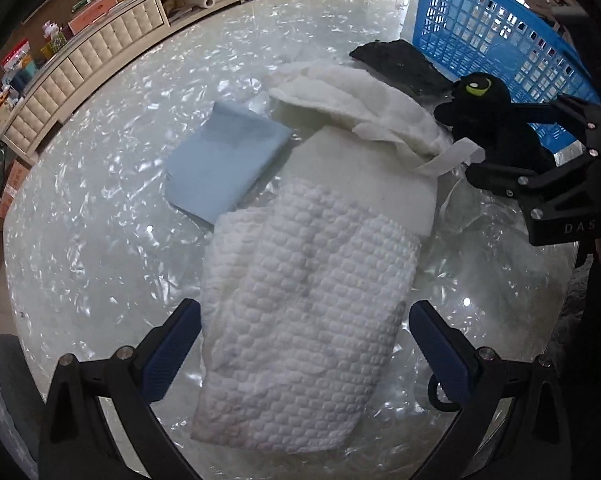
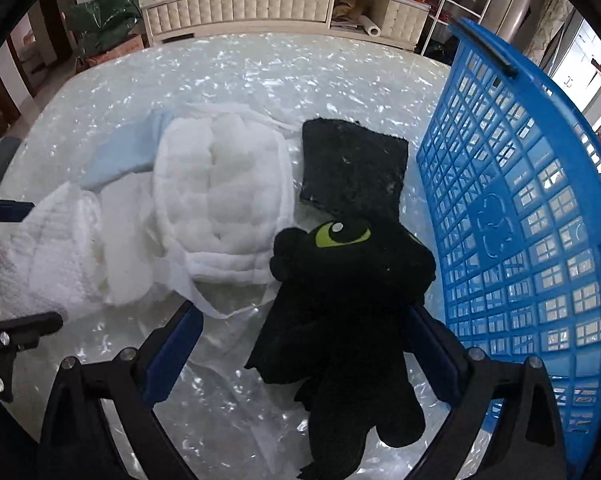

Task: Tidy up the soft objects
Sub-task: 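Close the right gripper on the black plush toy while the left reaches the quilted cloth, then lift the black plush toy with the right gripper while the left gripper grasps the white quilted cloth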

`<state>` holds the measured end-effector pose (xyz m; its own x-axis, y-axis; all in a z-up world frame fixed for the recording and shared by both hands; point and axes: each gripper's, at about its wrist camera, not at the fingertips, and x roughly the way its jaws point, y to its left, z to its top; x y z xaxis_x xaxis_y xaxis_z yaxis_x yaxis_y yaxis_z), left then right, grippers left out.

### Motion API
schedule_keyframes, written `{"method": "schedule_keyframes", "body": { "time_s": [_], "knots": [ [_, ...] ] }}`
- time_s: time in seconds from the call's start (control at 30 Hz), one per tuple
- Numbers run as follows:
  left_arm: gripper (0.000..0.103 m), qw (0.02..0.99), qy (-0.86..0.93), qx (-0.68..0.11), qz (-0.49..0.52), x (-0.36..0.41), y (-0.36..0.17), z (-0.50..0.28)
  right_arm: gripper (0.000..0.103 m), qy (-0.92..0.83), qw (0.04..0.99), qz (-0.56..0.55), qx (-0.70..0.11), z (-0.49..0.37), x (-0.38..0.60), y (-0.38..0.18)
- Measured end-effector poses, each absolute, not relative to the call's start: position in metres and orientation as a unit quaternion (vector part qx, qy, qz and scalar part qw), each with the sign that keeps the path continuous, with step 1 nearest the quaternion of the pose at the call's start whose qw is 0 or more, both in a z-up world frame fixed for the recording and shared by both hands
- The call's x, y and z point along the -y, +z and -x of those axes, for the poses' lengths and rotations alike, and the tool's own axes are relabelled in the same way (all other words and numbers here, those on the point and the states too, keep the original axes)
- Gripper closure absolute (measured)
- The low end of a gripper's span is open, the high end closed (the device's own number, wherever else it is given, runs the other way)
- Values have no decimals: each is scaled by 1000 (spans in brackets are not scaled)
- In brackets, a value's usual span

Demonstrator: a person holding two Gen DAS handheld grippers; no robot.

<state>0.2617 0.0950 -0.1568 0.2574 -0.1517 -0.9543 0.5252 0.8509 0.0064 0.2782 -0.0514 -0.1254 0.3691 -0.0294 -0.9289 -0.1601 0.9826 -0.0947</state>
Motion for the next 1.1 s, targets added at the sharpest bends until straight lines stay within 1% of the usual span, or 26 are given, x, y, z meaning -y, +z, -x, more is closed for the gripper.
{"method": "schedule_keyframes", "body": {
  "time_s": [0.07, 0.1, 0.13, 0.2, 0.27, 0.47, 0.6, 0.67, 0.73, 0.8, 0.83, 0.97, 1.03, 1.1],
  "knots": [
    [0, 774, -219, -572, -163, -94, -161, -263, 4, 44, 822, 84, -561, -276, 55, -127],
    [4, 772, -220, -574, -163, -93, -163, -264, 4, 44, 821, 84, -562, -277, 56, -129],
    [10, 771, -221, -575, -162, -92, -166, -265, 4, 44, 820, 85, -564, -277, 57, -130],
    [13, 766, -220, -582, -161, -91, -174, -269, 4, 46, 819, 87, -565, -276, 56, -129],
    [13, 764, -215, -585, -164, -90, -179, -272, 4, 49, 818, 93, -565, -275, 56, -130],
    [21, 770, -219, -581, -150, -96, -185, -271, 4, 39, 812, 100, -574, -277, 66, -138],
    [27, 773, -219, -578, -145, -103, -184, -272, 7, 29, 807, 110, -579, -275, 74, -145],
    [29, 774, -219, -577, -142, -105, -184, -273, 13, 28, 808, 116, -576, -274, 75, -146],
    [32, 775, -219, -577, -138, -109, -181, -270, 22, 24, 809, 119, -576, -275, 77, -148],
    [32, 776, -219, -576, -135, -112, -181, -270, 29, 21, 809, 119, -575, -273, 80, -145],
    [32, 776, -219, -576, -134, -112, -181, -270, 30, 24, 809, 119, -575, -272, 83, -145],
    [32, 777, -219, -575, -134, -114, -179, -273, 28, 28, 808, 120, -577, -266, 91, -142],
    [32, 777, -218, -574, -134, -113, -177, -270, 18, 30, 805, 123, -580, -254, 93, -140],
    [32, 778, -218, -574, -134, -113, -176, -267, 15, 28, 801, 139, -582, -244, 94, -141]
  ]
}}
